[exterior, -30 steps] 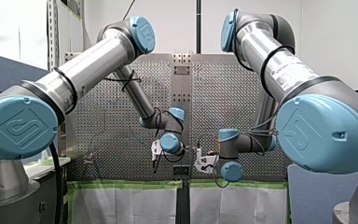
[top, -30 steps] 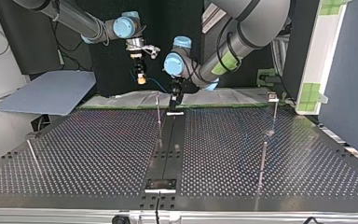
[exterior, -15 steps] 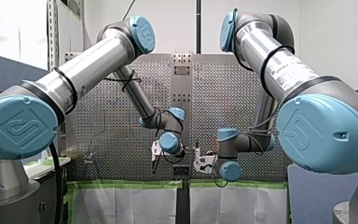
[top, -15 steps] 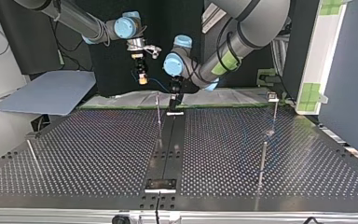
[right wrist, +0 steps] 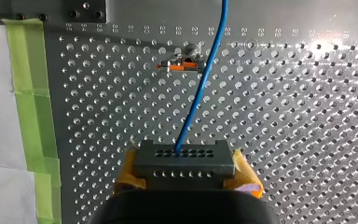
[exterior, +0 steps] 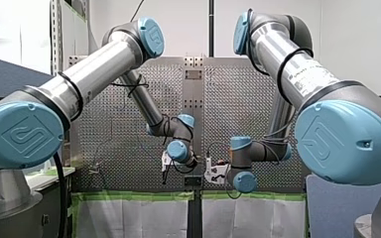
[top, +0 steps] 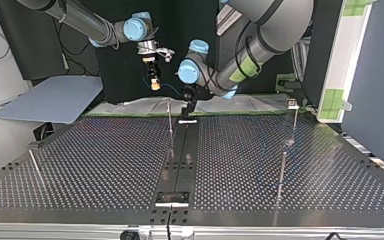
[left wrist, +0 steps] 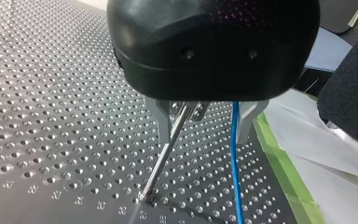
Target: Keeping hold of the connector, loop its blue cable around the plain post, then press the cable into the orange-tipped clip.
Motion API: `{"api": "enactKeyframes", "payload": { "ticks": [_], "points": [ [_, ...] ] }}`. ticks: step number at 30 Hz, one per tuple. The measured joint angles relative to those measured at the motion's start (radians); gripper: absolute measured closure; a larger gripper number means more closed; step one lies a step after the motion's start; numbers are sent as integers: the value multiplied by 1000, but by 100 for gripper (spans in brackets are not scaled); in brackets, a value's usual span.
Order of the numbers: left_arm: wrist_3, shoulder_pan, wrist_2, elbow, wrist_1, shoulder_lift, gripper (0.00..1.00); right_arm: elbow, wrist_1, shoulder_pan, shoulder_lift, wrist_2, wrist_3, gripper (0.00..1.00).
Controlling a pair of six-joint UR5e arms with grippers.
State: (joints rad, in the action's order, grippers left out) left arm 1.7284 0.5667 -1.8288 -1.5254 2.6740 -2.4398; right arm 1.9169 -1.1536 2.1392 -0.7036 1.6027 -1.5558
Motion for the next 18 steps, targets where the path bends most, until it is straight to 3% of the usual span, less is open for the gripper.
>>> {"api": "enactKeyframes", "payload": {
  "ticks": [8,11,13,14,16,17,18],
  "points": [
    [14,-19,0,46,39,-37,36,-1,2,3,0,-1,1,100],
    [21,-23,-4,60,47,-47,42,-2,2,3,0,-1,2,100],
    [29,-25,-6,63,45,-49,68,-2,2,3,0,-1,2,100],
    [33,-26,-7,64,44,-50,68,-2,2,3,0,-1,2,100],
    [40,-28,-9,65,38,-50,89,-2,2,3,0,-1,2,100],
    [44,-29,-10,65,36,-50,89,-2,2,3,0,-1,2,100],
    [47,-29,-10,65,35,-50,100,-2,2,3,0,-1,2,100]
  ]
}}
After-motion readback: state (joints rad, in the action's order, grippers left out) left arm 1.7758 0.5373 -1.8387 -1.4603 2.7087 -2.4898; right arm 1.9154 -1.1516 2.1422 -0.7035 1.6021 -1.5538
